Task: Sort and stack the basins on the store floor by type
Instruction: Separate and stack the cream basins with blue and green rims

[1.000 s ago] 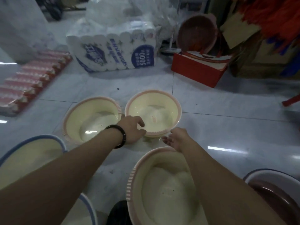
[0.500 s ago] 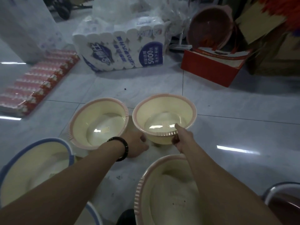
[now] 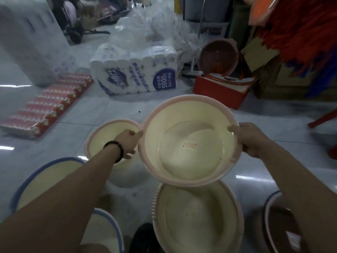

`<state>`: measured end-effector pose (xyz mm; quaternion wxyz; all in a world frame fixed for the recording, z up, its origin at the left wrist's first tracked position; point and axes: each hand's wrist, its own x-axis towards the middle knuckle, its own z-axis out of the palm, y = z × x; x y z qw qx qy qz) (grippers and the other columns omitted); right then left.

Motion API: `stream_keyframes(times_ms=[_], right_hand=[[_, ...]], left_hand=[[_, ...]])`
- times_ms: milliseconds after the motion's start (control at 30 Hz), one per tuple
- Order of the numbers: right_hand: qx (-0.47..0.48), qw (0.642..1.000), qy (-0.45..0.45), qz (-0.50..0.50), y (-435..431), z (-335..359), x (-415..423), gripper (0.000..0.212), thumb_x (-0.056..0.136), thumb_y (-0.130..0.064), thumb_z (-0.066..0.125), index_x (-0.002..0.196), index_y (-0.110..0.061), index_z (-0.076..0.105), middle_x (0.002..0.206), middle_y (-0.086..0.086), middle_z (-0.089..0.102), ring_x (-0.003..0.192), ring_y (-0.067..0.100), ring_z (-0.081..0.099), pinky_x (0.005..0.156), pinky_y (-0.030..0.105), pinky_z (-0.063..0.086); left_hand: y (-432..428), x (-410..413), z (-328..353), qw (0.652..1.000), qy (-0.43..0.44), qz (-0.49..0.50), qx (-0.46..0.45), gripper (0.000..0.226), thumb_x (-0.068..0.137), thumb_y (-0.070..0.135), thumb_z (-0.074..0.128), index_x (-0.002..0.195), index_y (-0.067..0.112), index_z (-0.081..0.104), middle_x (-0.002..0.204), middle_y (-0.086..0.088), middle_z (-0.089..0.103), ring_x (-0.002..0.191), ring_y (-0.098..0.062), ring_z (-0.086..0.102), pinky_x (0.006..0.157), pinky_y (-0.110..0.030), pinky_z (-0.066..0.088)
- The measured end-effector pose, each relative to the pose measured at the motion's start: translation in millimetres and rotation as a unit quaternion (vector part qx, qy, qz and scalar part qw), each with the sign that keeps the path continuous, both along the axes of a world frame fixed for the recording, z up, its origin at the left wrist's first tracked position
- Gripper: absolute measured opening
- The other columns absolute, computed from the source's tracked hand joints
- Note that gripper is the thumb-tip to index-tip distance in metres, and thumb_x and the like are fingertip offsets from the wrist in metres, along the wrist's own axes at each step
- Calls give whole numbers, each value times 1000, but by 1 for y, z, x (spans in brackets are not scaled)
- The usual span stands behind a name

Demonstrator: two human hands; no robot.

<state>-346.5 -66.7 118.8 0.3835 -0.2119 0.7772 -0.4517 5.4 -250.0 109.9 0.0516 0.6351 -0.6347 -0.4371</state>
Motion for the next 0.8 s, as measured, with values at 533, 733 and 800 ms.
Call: stream_keyframes(times_ms=[533,733,800], right_hand=[[-4,971,-117,-209,164,-93,64,18,88,6,72,89,-11,78,74,13,65,51,24,58,42,27,47],[52,977,-99,-183,178,-145,63,33,89,3,63,67,-21,57,46,-8,45,29,9,37,35,15,28],[58,980,-78,-174,177,-161,65,24,91,-6,65,73,-22,63,55,-10,51,41,10,43,36,13,29]], left_hand=[[138,9,-53,995,-74,-17,67,17,95,14,63,111,8,64,106,-19,69,90,-39,70,73,-56,64],[182,9,-112,994,-105,8,-7,36,91,19,71,127,16,69,124,-9,70,112,-32,65,101,-37,54],[188,12,-129,990,-138,1,-16,37,93,17,68,130,16,68,132,-8,68,122,-31,62,104,-33,47]])
